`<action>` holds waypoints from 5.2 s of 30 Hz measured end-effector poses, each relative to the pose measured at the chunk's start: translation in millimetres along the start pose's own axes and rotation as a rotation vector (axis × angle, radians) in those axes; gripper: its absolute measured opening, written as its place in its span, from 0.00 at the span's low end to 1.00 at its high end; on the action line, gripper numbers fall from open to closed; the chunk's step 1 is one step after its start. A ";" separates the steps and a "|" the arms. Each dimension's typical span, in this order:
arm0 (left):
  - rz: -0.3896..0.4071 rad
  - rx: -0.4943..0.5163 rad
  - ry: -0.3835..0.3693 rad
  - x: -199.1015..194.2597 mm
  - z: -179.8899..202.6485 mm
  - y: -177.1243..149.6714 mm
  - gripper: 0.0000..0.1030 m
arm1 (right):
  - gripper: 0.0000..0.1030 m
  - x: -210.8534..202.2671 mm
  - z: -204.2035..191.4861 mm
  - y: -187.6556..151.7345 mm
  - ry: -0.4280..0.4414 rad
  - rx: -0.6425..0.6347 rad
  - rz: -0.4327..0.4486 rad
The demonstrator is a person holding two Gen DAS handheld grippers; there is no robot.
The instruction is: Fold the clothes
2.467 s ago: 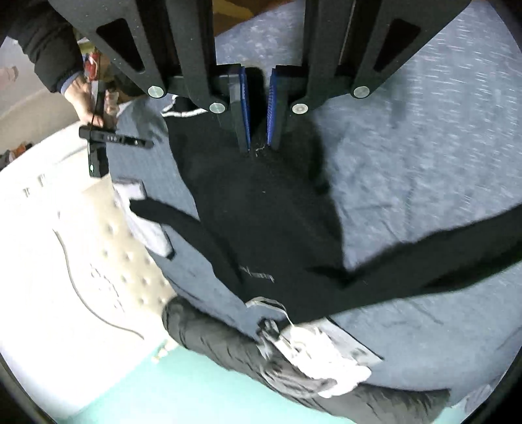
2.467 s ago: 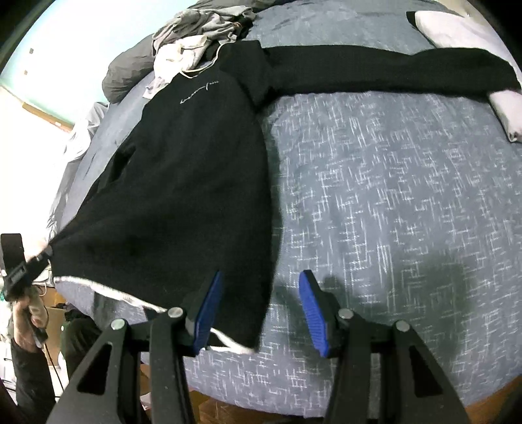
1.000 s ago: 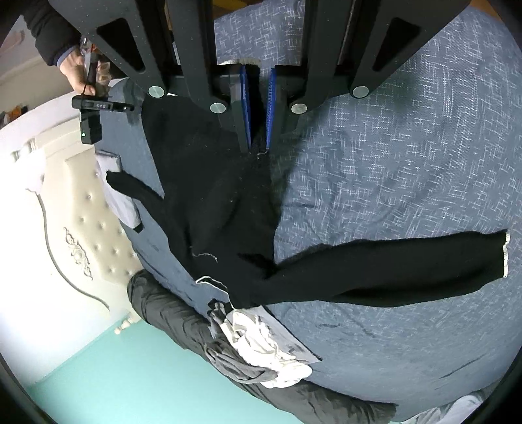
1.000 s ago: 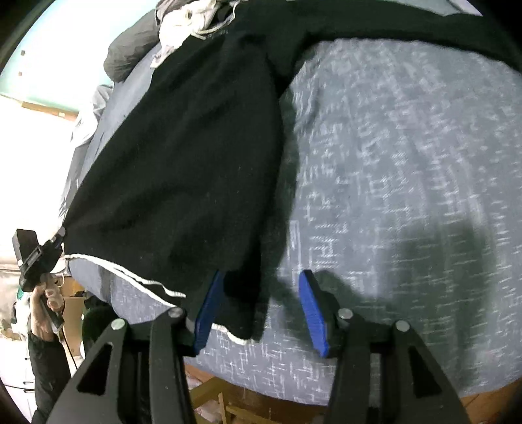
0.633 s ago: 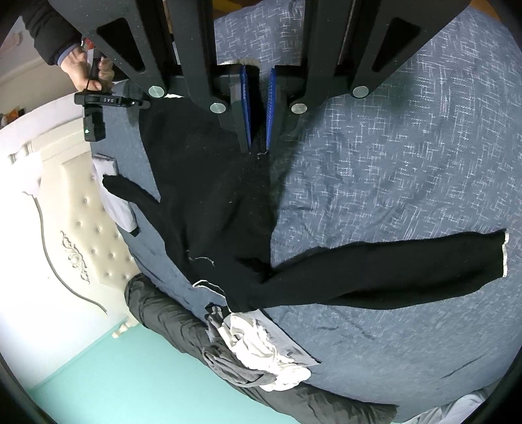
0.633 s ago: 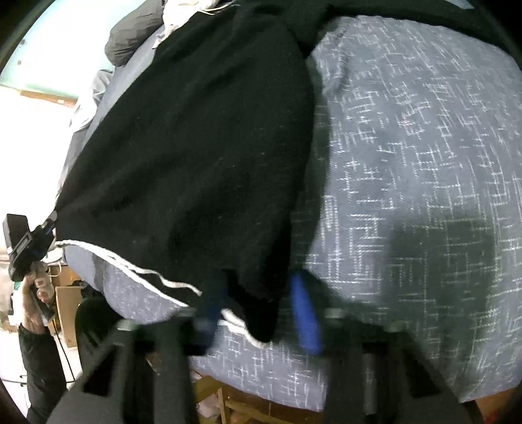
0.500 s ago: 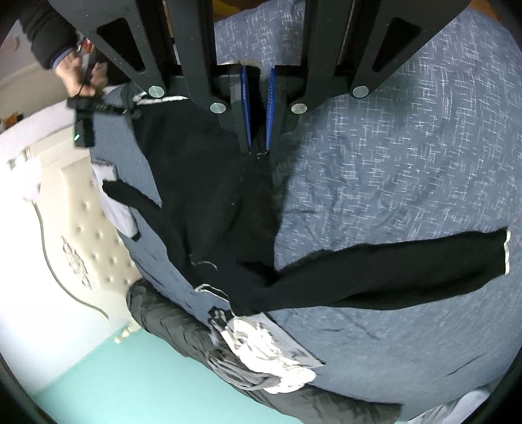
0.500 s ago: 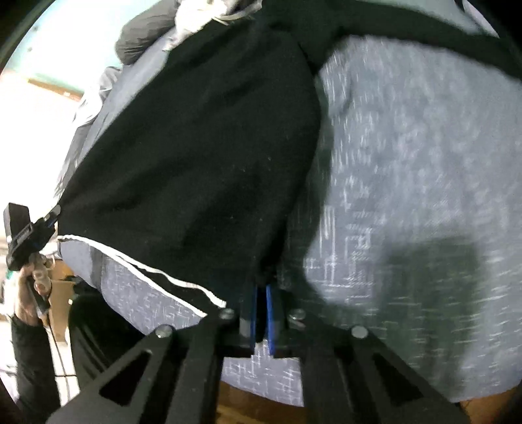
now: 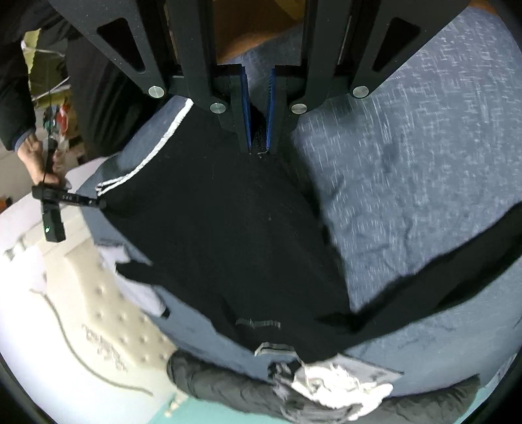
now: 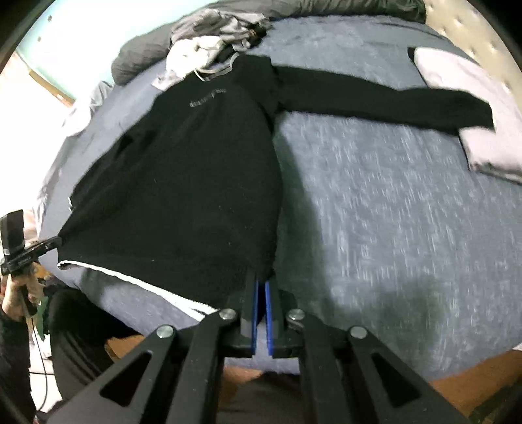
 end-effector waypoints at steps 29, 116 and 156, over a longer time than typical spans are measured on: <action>-0.087 -0.128 0.035 32.7 -33.2 -17.8 0.37 | 0.31 22.7 24.9 -5.2 0.039 0.105 -0.024; -0.021 -0.082 0.093 11.8 -50.4 63.5 0.33 | 0.33 23.8 -9.4 49.5 0.050 0.012 0.018; 0.010 -0.003 0.131 238.9 -154.7 412.7 0.58 | 0.50 223.9 -22.7 424.3 -0.018 -0.297 0.168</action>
Point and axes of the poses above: each gripper's, at about its wrist camera, not at the fingertips, and x roughly the way its jaws point, z to its right, y to its top, the point moved 8 cm from there along x, roughly the way its jaws point, and after that the axes turned 2 degrees about z, right-handed, at the moved point
